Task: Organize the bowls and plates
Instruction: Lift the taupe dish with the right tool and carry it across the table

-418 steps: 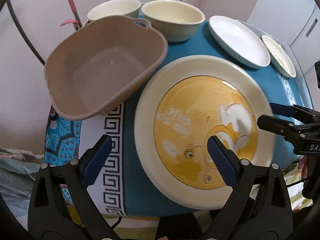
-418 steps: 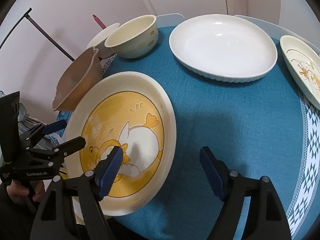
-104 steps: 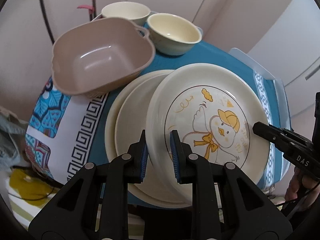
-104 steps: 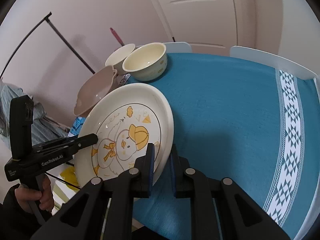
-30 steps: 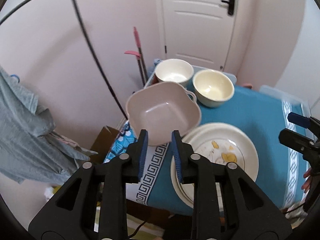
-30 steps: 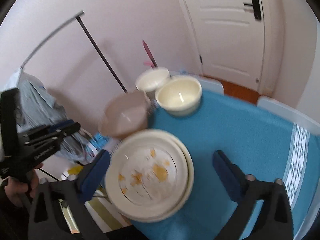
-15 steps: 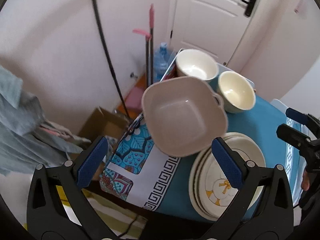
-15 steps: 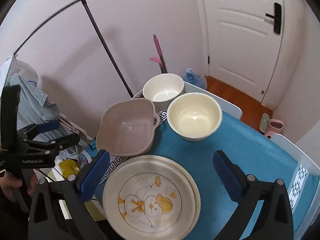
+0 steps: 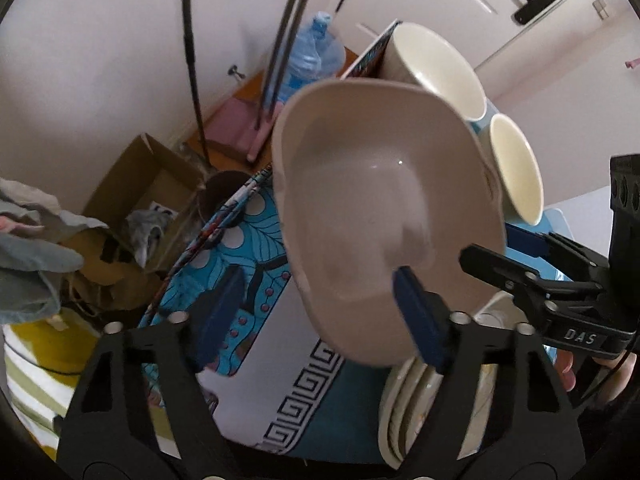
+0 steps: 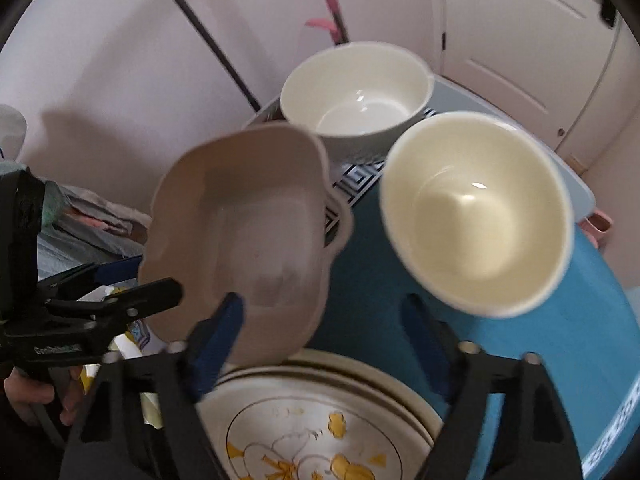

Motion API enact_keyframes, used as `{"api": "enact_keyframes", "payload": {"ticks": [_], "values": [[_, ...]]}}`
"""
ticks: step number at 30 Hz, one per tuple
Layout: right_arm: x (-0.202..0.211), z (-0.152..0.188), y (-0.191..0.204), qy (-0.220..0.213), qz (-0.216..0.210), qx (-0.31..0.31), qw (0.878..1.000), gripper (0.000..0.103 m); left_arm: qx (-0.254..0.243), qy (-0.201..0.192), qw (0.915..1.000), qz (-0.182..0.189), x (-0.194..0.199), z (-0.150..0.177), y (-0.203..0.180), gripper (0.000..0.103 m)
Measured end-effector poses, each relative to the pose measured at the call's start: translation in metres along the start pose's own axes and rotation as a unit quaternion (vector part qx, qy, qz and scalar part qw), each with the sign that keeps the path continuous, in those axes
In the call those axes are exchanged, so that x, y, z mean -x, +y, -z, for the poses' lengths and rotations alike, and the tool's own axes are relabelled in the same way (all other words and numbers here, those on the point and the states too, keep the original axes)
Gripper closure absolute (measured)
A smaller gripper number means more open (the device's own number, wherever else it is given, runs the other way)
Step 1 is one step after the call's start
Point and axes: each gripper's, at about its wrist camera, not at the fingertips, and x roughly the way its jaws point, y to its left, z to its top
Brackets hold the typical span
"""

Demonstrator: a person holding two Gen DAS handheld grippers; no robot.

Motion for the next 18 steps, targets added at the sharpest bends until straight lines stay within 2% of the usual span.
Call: {"api": "enact_keyframes", "payload": {"ticks": [3,5,6,8,10,13,18], "values": [[-0.008,-0.005,0.001,0.001,-0.001,0.004,1.0,0.048,-0.004,0.002,1.0,0.002,-0.009,-0.007,0.002,0.062],[-0.012,-0.008,0.001,-0.001,-0.001,0.005,1.0,0.061,-0.01,0.001,0.9999,-0.002,-0.013,-0.01,0.003,0.076],[-0.014,-0.008,0.001,-0.002,-0.001,0.006,1.0,0.065,-0.013,0.0,0.9999,-0.003,-0.014,-0.012,0.003,0.078],[-0.017,-0.01,0.001,0.0,0.0,0.008,1.0,0.082,-0.018,-0.006,0.9998,-0.002,-0.014,-0.014,0.004,0.082],[-0.019,-0.01,0.003,0.0,-0.003,0.009,1.0,0.09,-0.028,-0.009,0.9995,-0.003,-0.014,-0.016,0.001,0.084],[-0.018,-0.008,0.006,-0.009,0.005,0.01,1.0,0.09,-0.041,-0.014,0.999,-0.011,-0.012,-0.017,-0.001,0.085],[-0.003,-0.003,0.011,-0.034,0.001,-0.002,0.999,0.091,-0.077,-0.047,0.9954,-0.031,0.009,-0.016,-0.013,0.085]]}}
